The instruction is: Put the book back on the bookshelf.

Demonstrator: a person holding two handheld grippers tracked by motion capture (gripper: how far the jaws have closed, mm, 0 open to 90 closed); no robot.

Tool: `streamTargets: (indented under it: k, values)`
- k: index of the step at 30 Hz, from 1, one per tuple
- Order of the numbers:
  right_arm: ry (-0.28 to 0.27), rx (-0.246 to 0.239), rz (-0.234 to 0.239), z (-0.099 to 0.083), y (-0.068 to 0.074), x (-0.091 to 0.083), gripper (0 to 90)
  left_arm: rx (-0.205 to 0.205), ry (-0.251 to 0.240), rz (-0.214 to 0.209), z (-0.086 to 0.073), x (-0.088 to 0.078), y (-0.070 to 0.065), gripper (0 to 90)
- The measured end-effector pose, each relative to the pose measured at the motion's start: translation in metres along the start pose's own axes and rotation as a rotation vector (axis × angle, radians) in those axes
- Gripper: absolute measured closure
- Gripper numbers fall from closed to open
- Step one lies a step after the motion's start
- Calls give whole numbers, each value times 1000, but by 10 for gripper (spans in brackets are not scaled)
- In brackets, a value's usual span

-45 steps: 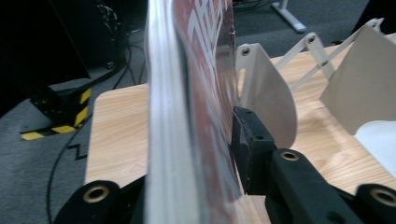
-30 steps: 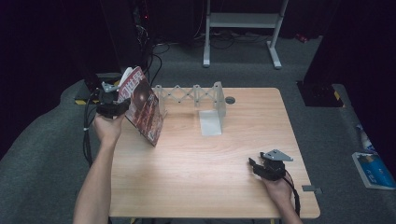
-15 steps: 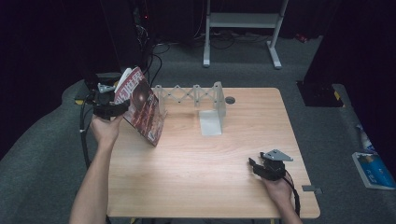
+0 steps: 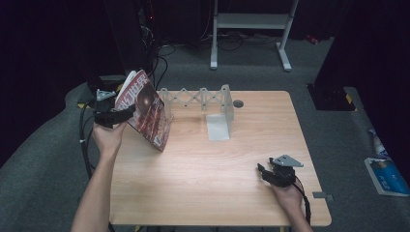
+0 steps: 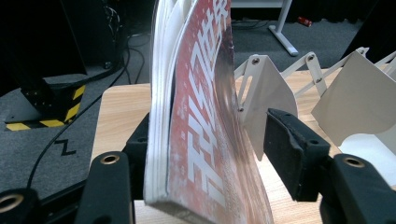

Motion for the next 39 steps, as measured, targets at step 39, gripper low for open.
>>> streamTargets:
  k: [39]
  values:
    - [0, -1, 1, 0, 0, 0, 416, -24, -64, -47, -21, -32, -7, 381]
Point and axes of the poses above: each handheld gripper's, and its own axes: x roughly forward along the jaws, z roughly out of its top, y roughly to its left, the point moved 7 cm from there along x, roughly forward along the jaws, and after that the axes turned 8 degrees about -z, right-handed, at the moved point
